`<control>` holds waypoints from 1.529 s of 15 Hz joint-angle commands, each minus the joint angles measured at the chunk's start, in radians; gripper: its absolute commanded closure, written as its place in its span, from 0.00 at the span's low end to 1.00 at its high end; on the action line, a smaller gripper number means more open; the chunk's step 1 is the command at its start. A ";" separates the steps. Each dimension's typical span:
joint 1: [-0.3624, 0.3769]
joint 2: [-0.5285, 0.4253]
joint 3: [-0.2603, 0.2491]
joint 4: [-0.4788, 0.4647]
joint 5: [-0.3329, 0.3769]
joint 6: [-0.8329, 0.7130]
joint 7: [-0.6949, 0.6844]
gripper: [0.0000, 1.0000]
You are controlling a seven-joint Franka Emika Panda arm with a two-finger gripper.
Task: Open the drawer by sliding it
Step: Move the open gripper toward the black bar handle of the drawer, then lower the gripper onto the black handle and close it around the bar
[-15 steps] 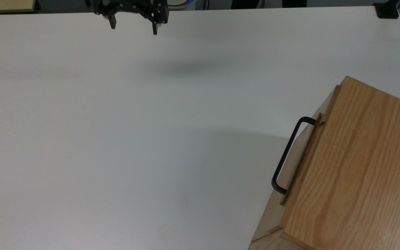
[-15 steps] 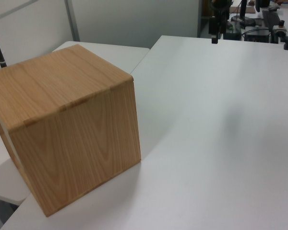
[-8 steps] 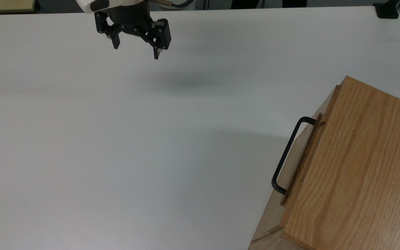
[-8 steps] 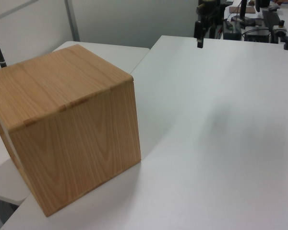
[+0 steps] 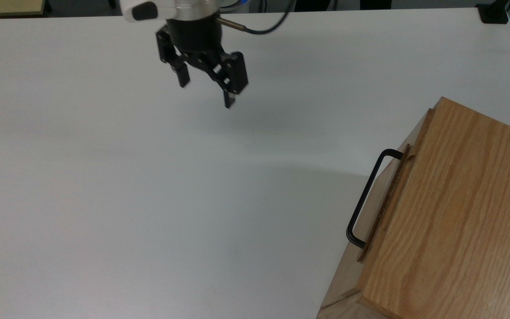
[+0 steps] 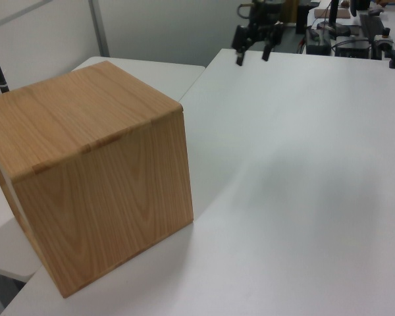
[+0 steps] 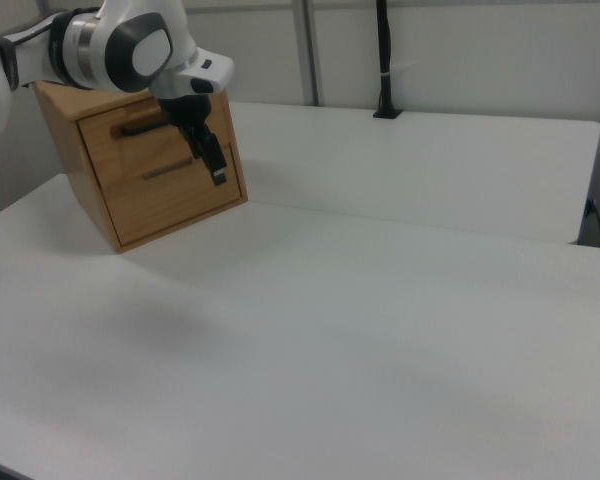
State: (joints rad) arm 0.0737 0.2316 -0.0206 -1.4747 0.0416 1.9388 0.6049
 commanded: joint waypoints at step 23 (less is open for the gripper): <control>0.069 0.296 0.231 0.155 0.302 0.692 0.122 0.00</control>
State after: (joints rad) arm 0.1405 0.4923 0.1862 -1.3463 0.3247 2.6052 0.7474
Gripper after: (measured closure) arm 0.000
